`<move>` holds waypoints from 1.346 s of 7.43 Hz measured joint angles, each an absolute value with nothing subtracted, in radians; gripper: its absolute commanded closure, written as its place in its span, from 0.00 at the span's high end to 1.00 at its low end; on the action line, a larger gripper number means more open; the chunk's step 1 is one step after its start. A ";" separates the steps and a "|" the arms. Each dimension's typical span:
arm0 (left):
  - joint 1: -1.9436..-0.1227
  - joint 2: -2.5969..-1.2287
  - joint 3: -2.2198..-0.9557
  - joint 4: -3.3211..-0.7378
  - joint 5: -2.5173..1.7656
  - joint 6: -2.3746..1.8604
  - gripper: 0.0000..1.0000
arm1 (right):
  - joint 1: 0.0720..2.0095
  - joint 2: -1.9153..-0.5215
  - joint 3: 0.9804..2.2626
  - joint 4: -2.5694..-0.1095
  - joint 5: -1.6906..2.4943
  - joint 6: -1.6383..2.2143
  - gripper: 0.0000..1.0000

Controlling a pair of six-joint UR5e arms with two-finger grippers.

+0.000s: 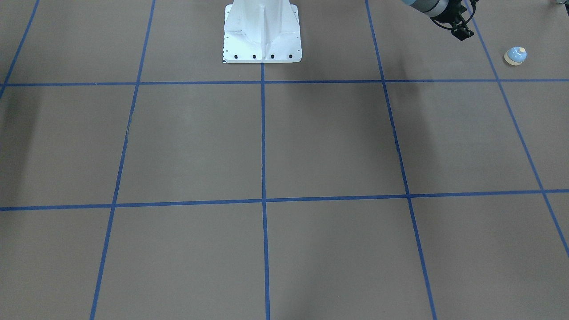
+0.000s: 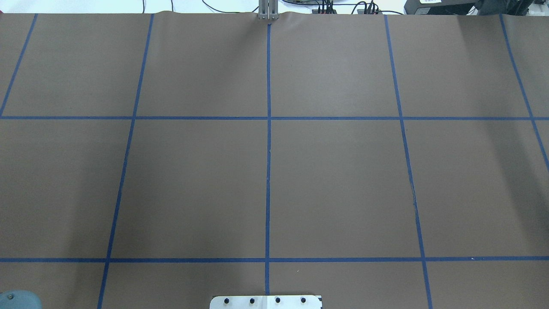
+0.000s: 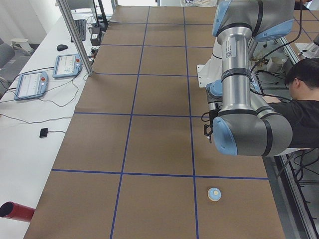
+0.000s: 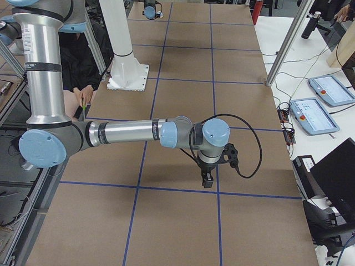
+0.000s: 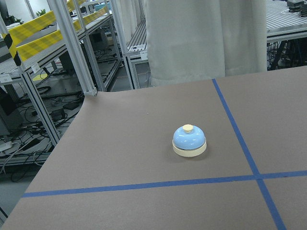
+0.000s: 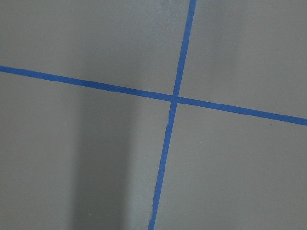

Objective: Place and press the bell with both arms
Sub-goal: 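Move the left gripper toward the blue service bell near the robot, then grasp the blue service bell with the left gripper and lift it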

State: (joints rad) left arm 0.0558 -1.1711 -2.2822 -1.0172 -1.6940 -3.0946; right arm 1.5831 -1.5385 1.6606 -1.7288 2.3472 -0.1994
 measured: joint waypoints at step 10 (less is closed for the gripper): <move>0.089 -0.978 -1.914 -1.491 -1.654 -3.139 1.00 | 1.584 -1.531 1.674 -1.729 2.349 -0.199 1.00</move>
